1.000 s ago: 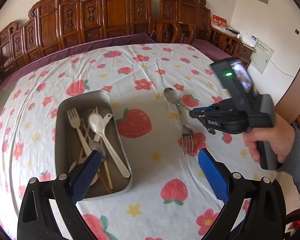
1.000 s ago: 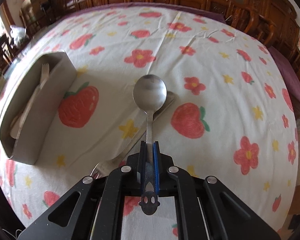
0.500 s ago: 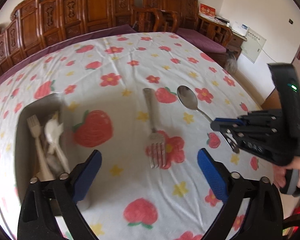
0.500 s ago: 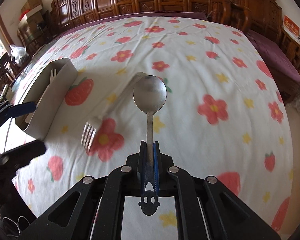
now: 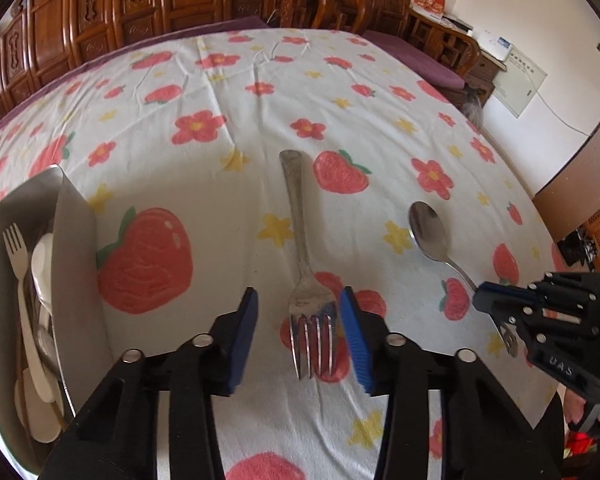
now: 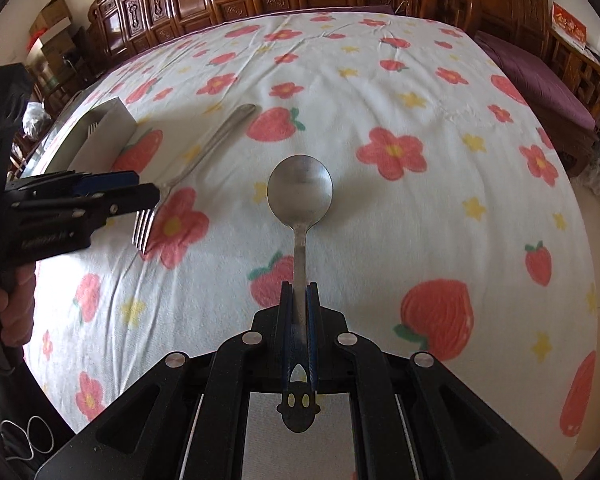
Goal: Organize utensils
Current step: 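Grasp the metal fork with the left tool while the right tool holds the metal spoon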
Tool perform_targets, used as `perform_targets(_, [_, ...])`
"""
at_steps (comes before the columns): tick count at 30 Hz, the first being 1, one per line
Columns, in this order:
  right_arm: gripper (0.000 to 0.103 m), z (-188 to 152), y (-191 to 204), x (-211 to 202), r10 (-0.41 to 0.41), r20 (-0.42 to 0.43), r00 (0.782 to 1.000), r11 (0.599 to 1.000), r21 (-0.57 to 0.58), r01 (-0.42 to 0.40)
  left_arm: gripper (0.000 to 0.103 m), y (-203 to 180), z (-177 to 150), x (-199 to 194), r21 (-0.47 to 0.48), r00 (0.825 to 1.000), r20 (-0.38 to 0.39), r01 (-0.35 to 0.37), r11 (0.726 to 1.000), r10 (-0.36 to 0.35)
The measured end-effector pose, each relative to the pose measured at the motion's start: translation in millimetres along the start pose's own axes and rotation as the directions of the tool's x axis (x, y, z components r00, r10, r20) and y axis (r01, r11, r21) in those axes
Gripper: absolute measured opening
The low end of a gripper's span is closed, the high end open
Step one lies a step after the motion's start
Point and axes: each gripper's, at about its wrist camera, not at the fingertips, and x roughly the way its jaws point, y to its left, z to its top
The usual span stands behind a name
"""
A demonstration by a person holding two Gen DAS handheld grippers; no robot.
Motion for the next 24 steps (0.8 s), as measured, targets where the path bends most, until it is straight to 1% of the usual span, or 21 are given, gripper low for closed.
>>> perform_targets(5, [0.008, -4, -2, 2, 0.007, -0.001, 1.000, 1.000, 0.008, -0.007, 0.036, 0, 1, 5, -0.012, 1.000, -0.012, 0.019, 1.000, -0.019])
perform_targets(8, [0.008, -5, -2, 2, 0.008, -0.003, 1.000, 1.000, 0.009, -0.008, 0.033, 0, 1, 9, -0.033, 0.998, -0.019, 0.060, 0.998, -0.060])
perform_targets(9, [0.008, -4, -2, 2, 0.008, -0.002, 1.000, 1.000, 0.009, -0.008, 0.028, 0, 1, 11, -0.038, 0.997, -0.022, 0.072, 0.997, -0.073])
perform_targets(11, [0.008, -5, -2, 2, 0.008, -0.003, 1.000, 1.000, 0.010, -0.008, 0.015, -3, 0, 16, -0.051, 0.994, -0.043, 0.101, 0.994, -0.103])
perform_targets(12, [0.008, -5, -2, 2, 0.007, -0.003, 1.000, 1.000, 0.009, -0.007, 0.006, -6, -1, 17, -0.042, 0.997, -0.039, 0.072, 0.997, -0.074])
perform_targets(17, [0.008, -6, 0, -1, 0.007, -0.001, 1.000, 1.000, 0.007, -0.007, 0.004, -9, -3, 15, -0.045, 0.995, -0.044, 0.091, 0.995, -0.093])
perform_targets(21, [0.008, -4, 6, -6, 0.014, 0.012, 1.000, 1.000, 0.005, -0.014, 0.004, -6, -4, 5, -0.048, 0.996, -0.031, 0.081, 0.996, -0.082])
perform_targets(24, [0.008, -1, 15, -10, 0.023, 0.025, 0.999, 1.000, -0.004, -0.023, 0.004, -2, -5, -9, -0.035, 0.998, -0.007, 0.055, 0.998, -0.055])
